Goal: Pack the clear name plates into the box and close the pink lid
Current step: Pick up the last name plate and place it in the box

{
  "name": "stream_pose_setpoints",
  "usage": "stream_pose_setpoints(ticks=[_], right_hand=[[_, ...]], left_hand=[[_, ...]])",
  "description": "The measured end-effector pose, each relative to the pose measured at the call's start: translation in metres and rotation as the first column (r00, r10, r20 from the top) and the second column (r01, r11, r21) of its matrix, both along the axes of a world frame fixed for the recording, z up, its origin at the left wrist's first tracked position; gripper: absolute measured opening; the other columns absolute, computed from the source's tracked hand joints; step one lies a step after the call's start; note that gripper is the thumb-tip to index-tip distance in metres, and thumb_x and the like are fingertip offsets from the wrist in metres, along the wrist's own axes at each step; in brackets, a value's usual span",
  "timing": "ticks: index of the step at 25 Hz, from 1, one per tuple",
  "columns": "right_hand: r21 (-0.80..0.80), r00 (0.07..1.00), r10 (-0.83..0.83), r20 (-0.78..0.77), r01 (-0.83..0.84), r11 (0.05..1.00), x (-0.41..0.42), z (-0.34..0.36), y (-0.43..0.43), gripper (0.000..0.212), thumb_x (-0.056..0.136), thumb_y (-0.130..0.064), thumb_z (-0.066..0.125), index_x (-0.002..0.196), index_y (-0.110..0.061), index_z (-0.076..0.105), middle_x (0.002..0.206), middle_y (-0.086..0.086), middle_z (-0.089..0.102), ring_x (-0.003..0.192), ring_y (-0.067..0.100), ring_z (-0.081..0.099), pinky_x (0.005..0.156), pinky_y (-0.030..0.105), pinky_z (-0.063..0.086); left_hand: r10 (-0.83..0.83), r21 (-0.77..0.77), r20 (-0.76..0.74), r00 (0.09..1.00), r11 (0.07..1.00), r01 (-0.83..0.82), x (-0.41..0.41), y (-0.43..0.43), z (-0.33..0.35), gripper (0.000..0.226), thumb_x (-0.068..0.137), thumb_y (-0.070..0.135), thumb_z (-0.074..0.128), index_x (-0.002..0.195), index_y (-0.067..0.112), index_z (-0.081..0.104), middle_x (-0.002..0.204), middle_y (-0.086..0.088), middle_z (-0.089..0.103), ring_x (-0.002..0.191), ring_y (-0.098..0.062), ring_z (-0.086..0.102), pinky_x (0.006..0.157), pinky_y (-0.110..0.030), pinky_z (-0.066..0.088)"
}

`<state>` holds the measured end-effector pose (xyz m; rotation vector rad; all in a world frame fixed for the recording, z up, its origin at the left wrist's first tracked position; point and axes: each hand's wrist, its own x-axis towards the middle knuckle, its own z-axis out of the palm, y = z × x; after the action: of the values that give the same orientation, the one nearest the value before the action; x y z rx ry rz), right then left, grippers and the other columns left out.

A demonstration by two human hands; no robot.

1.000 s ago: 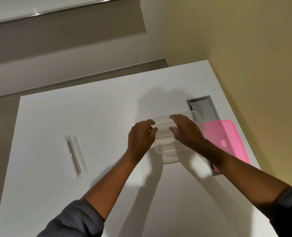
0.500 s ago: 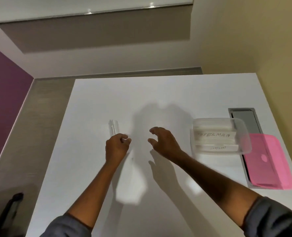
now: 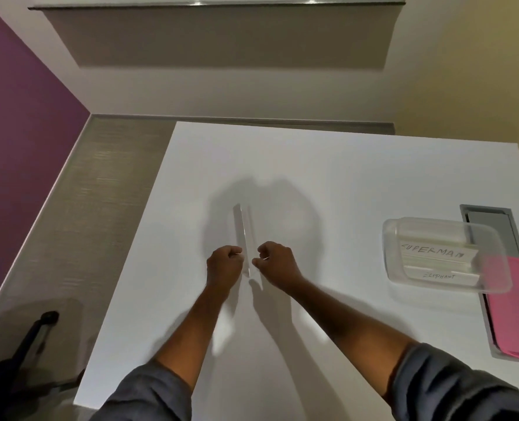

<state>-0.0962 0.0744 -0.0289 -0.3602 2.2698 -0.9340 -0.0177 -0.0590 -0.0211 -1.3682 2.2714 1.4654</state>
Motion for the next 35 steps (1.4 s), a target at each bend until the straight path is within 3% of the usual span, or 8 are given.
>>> stream_pose_setpoints(ticks=[5,11,19,23,27,30,32,35], right_hand=[[0.006,0.986,-0.124,0.107,0.125,0.992,0.009,-0.015,-0.029,0.038,0.092,-0.024,0.076,0.125,-0.006,0.070,0.114,0.009,0.077,0.104,0.027,0.074,0.097,0.040,0.059],[0.098,0.986,-0.158,0.054,0.153,0.983,0.013,-0.022,-0.041,0.038,0.090,-0.035,0.078,0.115,-0.008,0.068,0.110,0.006,0.071,0.100,0.024,0.068,0.078,0.032,0.052],[0.116,0.983,-0.168,0.075,0.158,0.981,0.012,-0.027,-0.038,0.038,0.085,-0.029,0.078,0.114,-0.007,0.068,0.110,0.005,0.071,0.098,0.022,0.066,0.077,0.028,0.046],[0.119,0.982,-0.171,0.080,0.161,0.980,0.009,-0.023,-0.033,0.017,0.082,-0.020,0.073,0.086,-0.006,0.064,0.082,0.004,0.063,0.073,0.018,0.053,0.064,0.029,0.044],[0.125,0.995,-0.101,-0.021,0.103,0.987,0.013,-0.015,-0.028,0.024,0.085,-0.008,0.057,0.066,-0.017,0.047,0.069,-0.001,0.054,0.064,0.021,0.048,0.051,0.025,0.036],[0.111,0.997,-0.043,-0.062,0.050,0.993,0.011,-0.008,-0.021,0.015,0.088,-0.007,0.054,0.079,-0.010,0.065,0.085,0.006,0.070,0.075,0.027,0.062,0.060,0.033,0.051],[0.095,0.997,-0.011,-0.082,0.019,0.995,0.008,-0.003,-0.016,0.021,0.090,-0.008,0.053,0.094,-0.010,0.074,0.095,0.007,0.075,0.085,0.029,0.068,0.072,0.039,0.058],[0.055,0.994,0.040,-0.102,-0.035,0.998,0.003,0.008,-0.008,0.027,0.088,-0.005,0.051,0.099,-0.007,0.076,0.098,0.011,0.078,0.086,0.035,0.069,0.075,0.045,0.059]], left_hand=[[0.028,0.080,-0.012,1.000,0.996,-0.027,0.003,-0.011,-0.017,0.030,0.100,0.005,0.067,0.128,0.006,0.078,0.128,-0.014,0.078,0.123,-0.033,0.073,0.112,-0.049,0.058],[0.034,0.105,-0.017,0.999,0.994,-0.032,0.005,-0.018,-0.027,0.034,0.101,-0.004,0.063,0.132,0.003,0.075,0.131,-0.015,0.077,0.123,-0.032,0.073,0.112,-0.049,0.058],[0.073,0.174,-0.015,0.997,0.982,-0.069,0.001,-0.021,-0.032,0.036,0.104,0.000,0.060,0.136,0.004,0.074,0.135,-0.016,0.075,0.124,-0.039,0.072,0.107,-0.051,0.062],[0.120,0.202,0.005,0.993,0.972,-0.119,-0.003,-0.024,-0.033,0.037,0.101,0.002,0.060,0.135,0.005,0.073,0.133,-0.017,0.075,0.120,-0.042,0.074,0.098,-0.050,0.066],[0.190,0.269,0.030,0.981,0.944,-0.191,-0.006,-0.026,-0.036,0.023,0.097,-0.002,0.064,0.101,0.014,0.079,0.115,-0.015,0.081,0.093,-0.030,0.082,0.075,-0.035,0.070],[0.233,0.349,0.018,0.972,0.910,-0.224,-0.004,-0.026,-0.038,0.018,0.099,-0.002,0.066,0.106,0.007,0.081,0.111,-0.020,0.082,0.076,-0.024,0.077,0.056,-0.021,0.062],[0.269,0.426,-0.004,0.963,0.872,-0.242,-0.003,-0.025,-0.037,0.022,0.101,-0.002,0.068,0.120,-0.001,0.078,0.114,-0.024,0.080,0.079,-0.026,0.075,0.058,-0.022,0.065],[0.340,0.534,-0.021,0.940,0.799,-0.277,-0.001,-0.024,-0.034,0.022,0.102,-0.002,0.068,0.123,-0.008,0.074,0.108,-0.025,0.079,0.079,-0.025,0.073,0.067,-0.025,0.069]])
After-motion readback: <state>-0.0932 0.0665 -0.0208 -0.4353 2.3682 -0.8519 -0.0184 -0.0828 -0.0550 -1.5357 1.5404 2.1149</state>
